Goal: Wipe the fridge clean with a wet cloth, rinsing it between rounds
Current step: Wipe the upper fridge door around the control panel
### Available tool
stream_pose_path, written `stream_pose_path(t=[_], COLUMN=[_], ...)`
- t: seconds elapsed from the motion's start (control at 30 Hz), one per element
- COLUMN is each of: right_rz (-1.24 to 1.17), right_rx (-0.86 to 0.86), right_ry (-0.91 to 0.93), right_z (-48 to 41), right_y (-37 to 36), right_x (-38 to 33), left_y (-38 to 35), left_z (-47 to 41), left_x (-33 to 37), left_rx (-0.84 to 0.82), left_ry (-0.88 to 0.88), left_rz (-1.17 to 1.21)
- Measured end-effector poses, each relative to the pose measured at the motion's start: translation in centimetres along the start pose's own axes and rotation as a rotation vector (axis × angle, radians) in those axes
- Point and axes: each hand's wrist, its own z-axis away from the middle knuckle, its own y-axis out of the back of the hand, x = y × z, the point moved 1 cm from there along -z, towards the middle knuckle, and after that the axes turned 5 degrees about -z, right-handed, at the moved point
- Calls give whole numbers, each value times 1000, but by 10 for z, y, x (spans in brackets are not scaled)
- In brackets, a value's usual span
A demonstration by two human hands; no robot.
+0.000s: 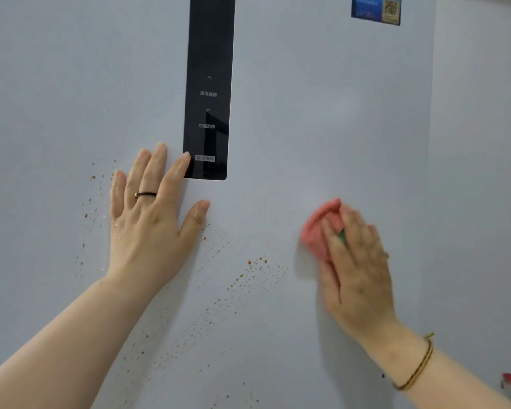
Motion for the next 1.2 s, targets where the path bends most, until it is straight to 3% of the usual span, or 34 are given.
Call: stream_pose_path(t=[0.13,0.2,0.27,0.43,0.5,0.6,0.67,0.73,0.87,0.93,1.0,1.13,1.2], right_rz=[-27,-10,-4,-19,5,-40,-42,-29,-65,-57,-57,-77,-37], right_rx=[-158,-180,-123,121,84,-142,-205,-126,80,104,59,-134,-150], right_ry=[442,525,435,-147,-60,376,521,446,-53,-141,-53,306,368], right_z=[35,23,-2,-28,-2,41,32,-1,-63,-64,-45,5,-1], right_y=[-8,-4,-3,-7,-17,-24,-21,-18,-18,-23,-32,-44,-45], right_x=[-33,-25,-13,-17,-45,-80,-80,-70,-53,-68,-97,-142,-141], left_y=[0,0,-1,-4,-3,-1,1,3,13,18,24,37,46], left_z=[-1,-1,-1,0,0,0,1,0,-2,-2,2,13,17], left_x=[-2,-2,-2,2,2,-1,-3,-7,-17,-23,-33,-62,-78], left_rx=[-9,-8,-4,0,-6,-18,-17,-20,-41,-76,-80,9,50], left_ry=[-11,-12,-7,16,16,3,-17,-44,-119,-152,-139,-61,-8], left_rz=[-16,-14,-14,-15,-14,-8,0,23,86,148,211,196,186])
